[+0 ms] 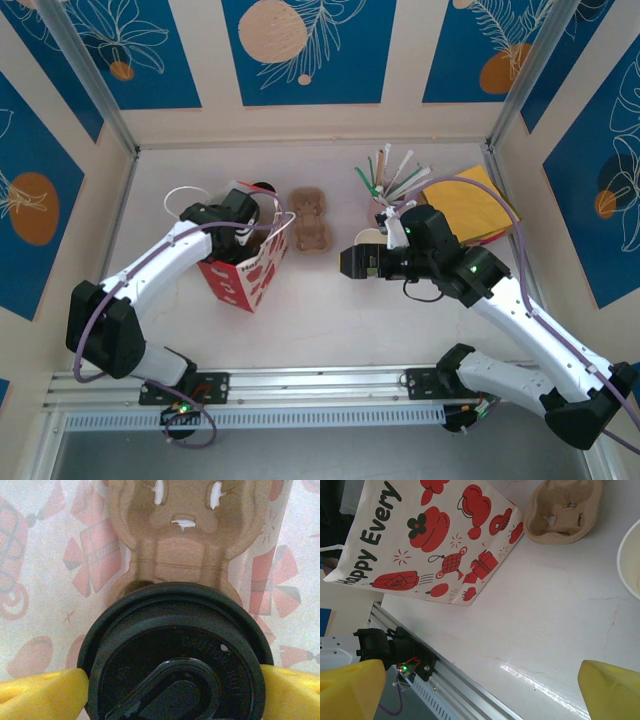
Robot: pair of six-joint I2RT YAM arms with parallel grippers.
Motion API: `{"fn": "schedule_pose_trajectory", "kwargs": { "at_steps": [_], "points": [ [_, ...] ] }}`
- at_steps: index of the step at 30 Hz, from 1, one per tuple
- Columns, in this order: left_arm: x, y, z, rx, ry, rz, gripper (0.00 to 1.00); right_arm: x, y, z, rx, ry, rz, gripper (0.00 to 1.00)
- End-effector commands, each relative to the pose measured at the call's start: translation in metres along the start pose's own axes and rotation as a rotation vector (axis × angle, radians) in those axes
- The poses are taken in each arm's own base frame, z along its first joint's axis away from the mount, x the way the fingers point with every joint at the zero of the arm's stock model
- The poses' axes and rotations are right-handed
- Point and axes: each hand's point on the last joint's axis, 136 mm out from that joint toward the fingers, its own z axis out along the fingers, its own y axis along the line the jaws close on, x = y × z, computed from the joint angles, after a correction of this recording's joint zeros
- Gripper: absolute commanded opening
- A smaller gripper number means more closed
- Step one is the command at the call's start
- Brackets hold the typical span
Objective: Pack the takeout coffee
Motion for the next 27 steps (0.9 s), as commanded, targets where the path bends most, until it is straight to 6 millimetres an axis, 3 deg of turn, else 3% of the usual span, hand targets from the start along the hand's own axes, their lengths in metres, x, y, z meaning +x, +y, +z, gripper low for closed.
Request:
{"fn": "schedule_pose_trajectory", "kwargs": {
  "at_steps": [1, 27],
  "points": [
    [0.0347, 0.0, 0.0306, 0.002, 0.174, -0.015, 0.94, 0.0017, -0.0019, -0.0031, 0.001, -0.005, 0.008, 0.99],
    [0.0348, 0.0001, 0.0263, 0.005, 0.167, -0.019, 0.94, 0.0003, -0.0006, -0.003, -0.002, -0.007, 0.004, 0.99]
  ]
}}
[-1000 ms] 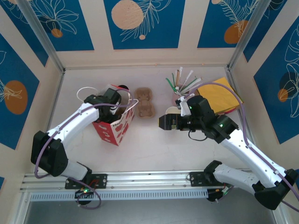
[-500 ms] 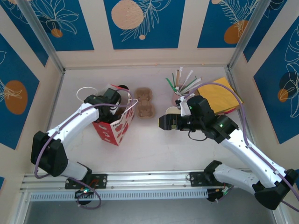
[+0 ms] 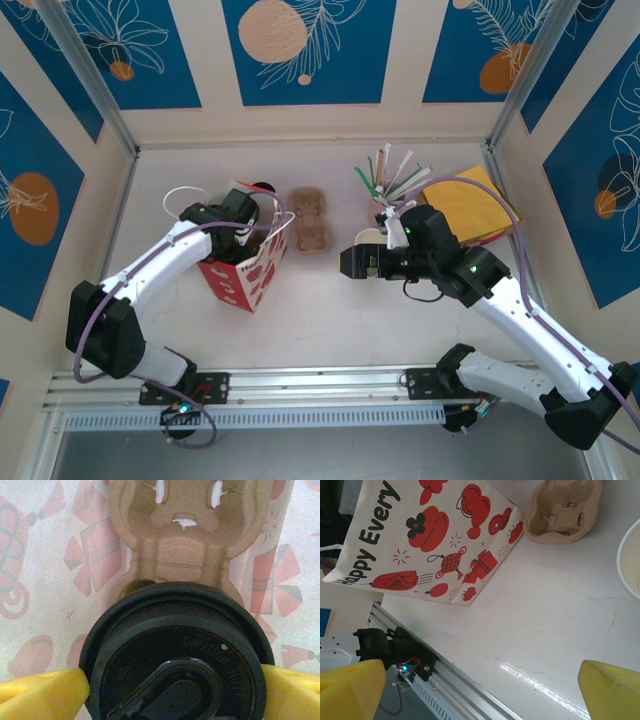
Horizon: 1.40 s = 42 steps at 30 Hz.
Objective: Pack the takeout coffee
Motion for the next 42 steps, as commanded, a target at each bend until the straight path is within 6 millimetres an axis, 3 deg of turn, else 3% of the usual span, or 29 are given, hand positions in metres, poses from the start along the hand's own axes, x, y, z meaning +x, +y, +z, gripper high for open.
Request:
{"fn": "schedule_pose_trajectory", "kwargs": {
  "at_steps": [1, 42],
  "points": [
    [0.0347, -0.0008, 0.0283, 0.005, 0.172, -0.017, 0.94, 0.0003, -0.0006, -0.0031, -0.001, -0.007, 0.005, 0.99],
    [0.0349, -0.0021, 0.0258, 0.015, 0.173, -0.019, 0.94, 0.001, -0.002, -0.0015, -0.002, -0.004, 0.008, 0.99]
  ]
}}
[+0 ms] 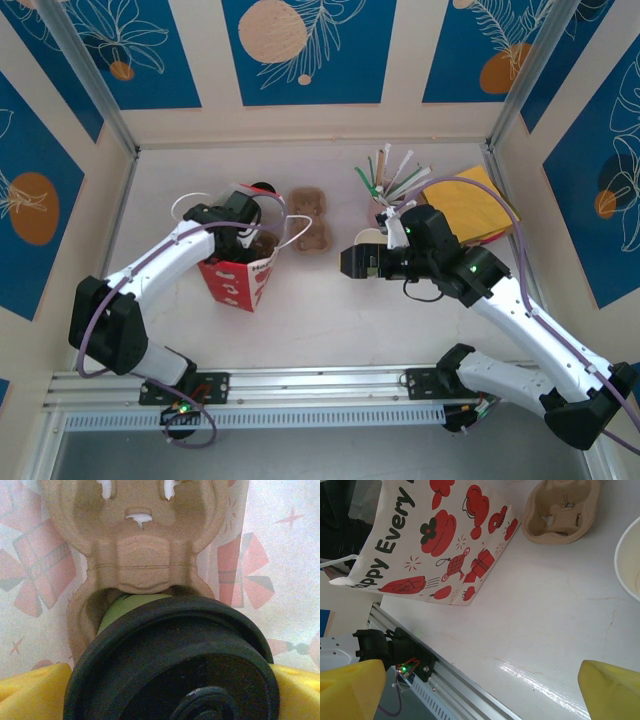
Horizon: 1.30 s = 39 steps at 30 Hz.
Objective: Pack the takeout coffee
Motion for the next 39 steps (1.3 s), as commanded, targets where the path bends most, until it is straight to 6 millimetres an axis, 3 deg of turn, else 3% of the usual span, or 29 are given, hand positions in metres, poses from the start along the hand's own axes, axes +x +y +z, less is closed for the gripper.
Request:
{"fn": "schedule_pose_trajectory", "kwargs": {
  "at_steps": [1, 39],
  "points": [
    [0.0304, 0.0147, 0.0192, -0.066, 0.144, -0.007, 0.94, 0.001, 0.0001, -0.0024, -0.007, -0.005, 0.003, 0.99],
    [0.0278, 0.0145, 0.0168, -0.067, 0.144, -0.005, 0.94, -0.0009, -0.0003, 0.0014, -0.006, 0.004, 0.002, 0.99]
  ]
}}
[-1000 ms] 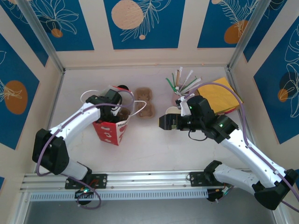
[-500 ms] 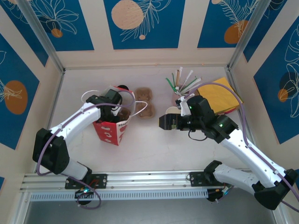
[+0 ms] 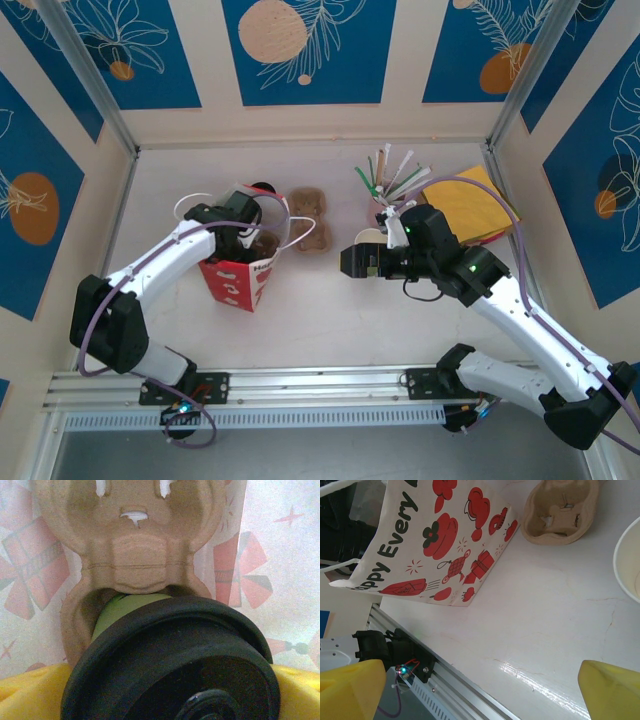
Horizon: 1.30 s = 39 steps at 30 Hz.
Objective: Pack the takeout coffee
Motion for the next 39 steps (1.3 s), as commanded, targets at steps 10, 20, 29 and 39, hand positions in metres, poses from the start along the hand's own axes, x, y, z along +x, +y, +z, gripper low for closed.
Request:
{"fn": "schedule_pose_trajectory", "kwargs": {
  "at_steps": [10, 20, 29, 39],
  "points": [
    [0.0255, 0.0173, 0.0134, -0.082, 0.131, -0.006, 0.94, 0.0005, 0.0005, 0.002, -0.01, 0.009, 0.001, 0.99],
    [0.0245, 0.0178, 0.0118, -0.084, 0.126, -0.008, 0.94, 0.0003, -0.0004, 0.0021, -0.009, 0.008, 0.002, 0.99],
    [0.0251, 0.018, 0.0087, -0.085, 0.122, -0.01, 0.94, -0.0003, 0.0006, 0.0014, -0.014, 0.007, 0.002, 0.99],
    [0.0251, 0.018, 0.0054, -0.082, 0.116, -0.01, 0.94, 0.0003, -0.0003, 0.002, -0.012, 0.01, 0.007, 0.99]
  ]
}}
